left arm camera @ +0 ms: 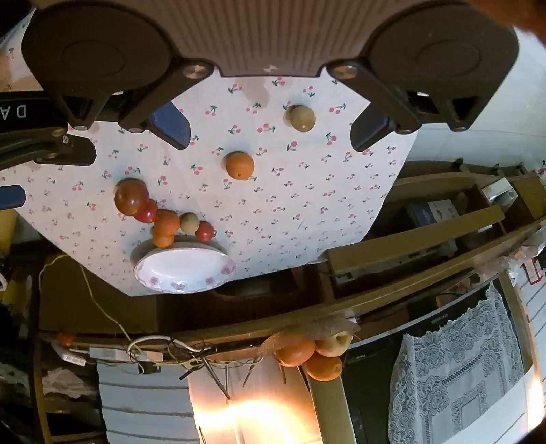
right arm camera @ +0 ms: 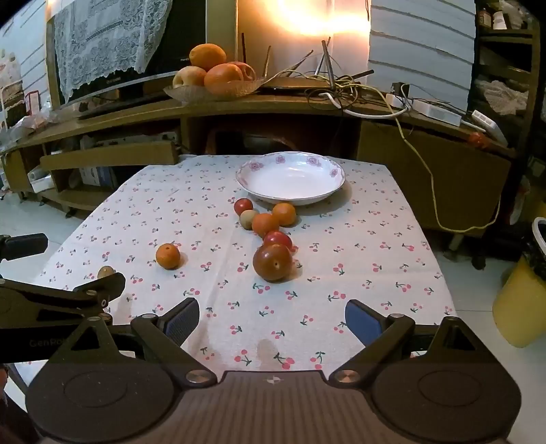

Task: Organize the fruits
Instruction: 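Close left tool on beige round fruit while right tool closes on tangerine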

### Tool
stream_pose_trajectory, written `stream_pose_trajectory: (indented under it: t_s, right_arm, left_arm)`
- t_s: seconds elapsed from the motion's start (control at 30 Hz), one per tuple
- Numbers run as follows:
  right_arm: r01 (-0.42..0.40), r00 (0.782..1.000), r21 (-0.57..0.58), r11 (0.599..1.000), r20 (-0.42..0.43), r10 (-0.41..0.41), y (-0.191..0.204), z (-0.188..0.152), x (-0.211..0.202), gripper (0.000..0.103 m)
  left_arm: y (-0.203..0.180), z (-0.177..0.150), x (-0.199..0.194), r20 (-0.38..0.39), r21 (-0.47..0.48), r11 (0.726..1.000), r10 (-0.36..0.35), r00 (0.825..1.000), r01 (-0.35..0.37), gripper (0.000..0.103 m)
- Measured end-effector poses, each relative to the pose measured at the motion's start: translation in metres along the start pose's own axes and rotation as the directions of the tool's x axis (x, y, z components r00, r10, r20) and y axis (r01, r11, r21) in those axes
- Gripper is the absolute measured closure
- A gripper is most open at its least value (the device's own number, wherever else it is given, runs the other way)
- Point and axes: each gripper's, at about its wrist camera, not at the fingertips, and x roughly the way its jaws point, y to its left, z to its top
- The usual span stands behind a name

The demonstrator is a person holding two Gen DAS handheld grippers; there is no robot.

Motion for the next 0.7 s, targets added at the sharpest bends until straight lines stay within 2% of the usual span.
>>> stream_pose_trajectory:
  t_s: [0.1, 0.3, 0.37, 0.7]
  right_arm:
    - [-0.007, 1.000, -0.002, 1.000, -0.015, 0.007, 0.000, -0.001, 0.001, 0.011]
    - [-0.026, 0.999, -0.001, 1.000, -0.035, 0.026, 0.004, 0.002, -0.011, 0.011]
    - [-0.033, 0.999, 0.006, 0.999, -0.035, 0.033, 0.004, 0.005, -0.011, 0.011]
    - [-0.053, 0.996, -0.041, 0.998, -0.069, 0.050, 0.017, 0.006, 0.011, 0.011]
  left_arm:
    - [-0.003, -0.004, -0.008, 0.020, 0.012, 1.000, 0.029, 0.999, -0.029, 0.000]
    - [-0.003, 0.000, -0.012, -0.007, 0.010, 0.999, 0.045, 0.999, -0.045, 0.002]
    - [-0.001, 0.002, -0.014, 0.005, 0.012, 0.999, 0.050, 0.999, -0.050, 0.003]
    - [0.007, -0.009, 0.018, -0.022, 0.009, 1.000, 0.011, 1.000, -0.011, 0.002]
